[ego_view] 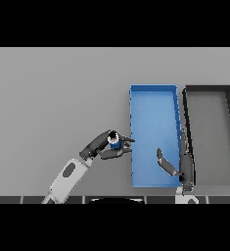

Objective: Pick up the blue pipe and place it into the blue bin.

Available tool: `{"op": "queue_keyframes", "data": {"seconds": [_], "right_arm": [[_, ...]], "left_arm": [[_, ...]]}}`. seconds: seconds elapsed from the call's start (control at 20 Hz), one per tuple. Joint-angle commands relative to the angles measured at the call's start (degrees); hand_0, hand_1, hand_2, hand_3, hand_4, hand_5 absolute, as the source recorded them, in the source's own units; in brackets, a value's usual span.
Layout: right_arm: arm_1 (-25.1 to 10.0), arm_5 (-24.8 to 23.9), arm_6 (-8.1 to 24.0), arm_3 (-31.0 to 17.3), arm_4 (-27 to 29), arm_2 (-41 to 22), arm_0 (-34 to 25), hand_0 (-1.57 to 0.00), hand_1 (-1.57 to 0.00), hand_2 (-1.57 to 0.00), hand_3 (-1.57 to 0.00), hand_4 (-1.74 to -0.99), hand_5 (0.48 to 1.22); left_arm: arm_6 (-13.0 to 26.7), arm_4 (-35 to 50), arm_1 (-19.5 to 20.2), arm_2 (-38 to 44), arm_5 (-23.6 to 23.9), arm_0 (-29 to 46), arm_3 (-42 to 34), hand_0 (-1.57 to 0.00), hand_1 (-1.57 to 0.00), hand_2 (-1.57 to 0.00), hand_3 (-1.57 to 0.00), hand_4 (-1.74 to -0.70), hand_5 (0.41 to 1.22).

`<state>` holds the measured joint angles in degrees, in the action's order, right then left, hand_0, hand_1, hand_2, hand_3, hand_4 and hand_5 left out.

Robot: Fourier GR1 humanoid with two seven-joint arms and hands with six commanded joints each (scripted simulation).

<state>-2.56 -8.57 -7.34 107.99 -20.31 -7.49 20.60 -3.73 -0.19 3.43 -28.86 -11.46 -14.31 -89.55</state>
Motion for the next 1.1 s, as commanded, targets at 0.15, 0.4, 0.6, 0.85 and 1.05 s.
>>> {"op": "queue_keyframes", "data": {"seconds": [0.15,0.4,0.6,0.85,1.05], "right_arm": [[-0.36,4.87,-1.86,5.97,7.93,0.06,0.95,0.00,-0.01,-0.07,0.00,-1.198,0.641],[-6.64,17.84,12.05,12.80,20.44,-1.90,-4.35,0.00,-0.02,-0.12,0.00,-1.228,0.588],[-9.89,22.01,22.80,13.78,23.73,-3.79,-14.21,0.00,-0.01,-0.10,0.00,-1.261,0.560],[-10.76,24.93,28.38,12.80,23.85,-8.58,-25.66,0.00,0.00,-0.04,0.00,-1.298,0.559],[-9.16,27.22,31.82,11.82,26.14,-11.79,-31.89,0.00,0.00,-0.04,0.00,-1.282,0.555]], "left_arm": [[-0.71,-0.51,-0.69,0.54,-1.52,0.76,0.11,-1.57,-1.57,-1.57,-1.57,-1.47,1.221],[-0.03,-0.88,-1.28,1.17,-3.02,1.32,-1.35,-1.57,-1.57,-1.57,-1.57,-1.47,1.221],[1.12,-1.72,-1.86,1.71,-3.72,1.33,-1.28,-1.57,-1.57,-1.57,-1.57,-1.47,1.221],[1.08,-2.96,-2.56,3.12,-4.47,0.53,-0.28,-1.57,-1.57,-1.57,-1.57,-1.47,1.221],[-0.06,-3.24,-3.45,3.26,-5.98,1.10,-0.65,-1.57,-1.57,-1.57,-1.57,-1.47,1.221]]}}
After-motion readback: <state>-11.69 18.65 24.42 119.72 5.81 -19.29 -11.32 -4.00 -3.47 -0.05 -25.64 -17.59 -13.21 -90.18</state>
